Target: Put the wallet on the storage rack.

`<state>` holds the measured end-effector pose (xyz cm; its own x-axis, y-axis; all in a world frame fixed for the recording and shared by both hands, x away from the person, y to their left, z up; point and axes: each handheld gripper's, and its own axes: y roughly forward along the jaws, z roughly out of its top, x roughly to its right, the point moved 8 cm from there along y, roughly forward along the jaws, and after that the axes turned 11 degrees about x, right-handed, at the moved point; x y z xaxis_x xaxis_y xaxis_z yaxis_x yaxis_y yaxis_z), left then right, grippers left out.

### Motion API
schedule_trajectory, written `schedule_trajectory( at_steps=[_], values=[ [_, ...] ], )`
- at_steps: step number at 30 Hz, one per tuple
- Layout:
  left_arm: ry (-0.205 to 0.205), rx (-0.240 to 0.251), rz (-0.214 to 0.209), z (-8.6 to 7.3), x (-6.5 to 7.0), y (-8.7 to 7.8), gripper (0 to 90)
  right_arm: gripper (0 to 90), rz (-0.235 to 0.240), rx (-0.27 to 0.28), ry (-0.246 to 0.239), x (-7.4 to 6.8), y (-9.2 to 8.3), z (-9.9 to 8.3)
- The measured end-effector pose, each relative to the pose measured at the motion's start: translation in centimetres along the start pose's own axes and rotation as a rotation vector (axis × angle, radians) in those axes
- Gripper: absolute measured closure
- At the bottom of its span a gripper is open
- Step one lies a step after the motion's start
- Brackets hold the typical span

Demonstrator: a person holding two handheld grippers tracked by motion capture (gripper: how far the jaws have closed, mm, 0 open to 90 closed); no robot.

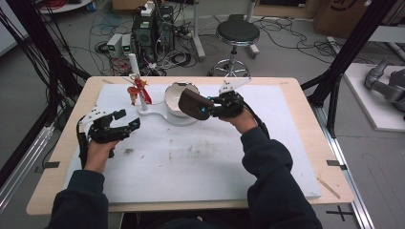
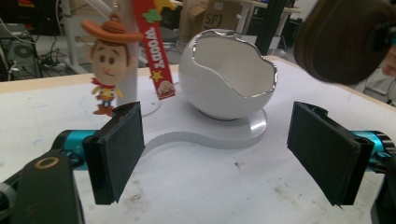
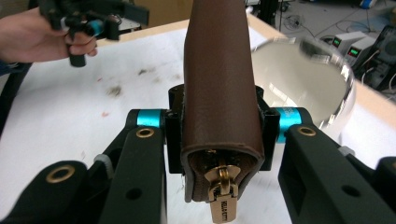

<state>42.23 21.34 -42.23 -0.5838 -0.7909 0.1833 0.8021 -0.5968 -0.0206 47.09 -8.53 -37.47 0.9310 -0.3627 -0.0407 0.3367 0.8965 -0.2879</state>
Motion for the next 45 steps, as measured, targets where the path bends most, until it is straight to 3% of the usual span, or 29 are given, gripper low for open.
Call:
schedule_trajectory(
  at_steps=[6,9,11,20,32,34,36,41,45],
  values=[
    [-0.005,-0.003,0.019,-0.3,-0.9,-0.7,18.7,65.6,-0.014,-0.024,-0.073,1.6,2.7,2.0],
    [-0.003,-0.007,0.011,-0.4,-0.7,-0.6,19.0,65.6,-0.016,-0.038,-0.078,2.4,3.8,2.4],
    [-0.001,-0.011,0.007,-0.4,-0.6,-0.6,19.1,65.6,-0.037,-0.041,-0.124,3.1,4.7,2.6],
    [-0.016,-0.012,0.007,-0.6,-0.7,-0.5,19.4,65.5,-0.056,-0.099,-0.189,5.1,7.2,1.8],
    [-0.019,-0.017,0.006,-0.7,-0.7,-0.5,19.4,65.0,-0.084,-0.205,-0.294,6.0,8.7,-0.7],
    [-0.021,-0.019,0.005,-0.7,-0.7,-0.5,19.4,61.0,-0.106,-0.218,-0.296,6.2,9.0,-1.0],
    [-0.021,-0.020,0.006,-0.8,-0.7,-0.5,19.4,53.3,-0.131,-0.205,-0.265,6.4,9.1,-1.0],
    [-0.027,-0.018,0.007,-0.7,-0.8,-0.6,19.4,53.3,-0.156,-0.161,-0.239,6.6,8.3,-0.2],
    [-0.027,-0.018,0.008,-0.7,-0.8,-0.6,19.4,53.1,-0.175,-0.112,-0.214,6.7,6.5,0.4]
  ],
)
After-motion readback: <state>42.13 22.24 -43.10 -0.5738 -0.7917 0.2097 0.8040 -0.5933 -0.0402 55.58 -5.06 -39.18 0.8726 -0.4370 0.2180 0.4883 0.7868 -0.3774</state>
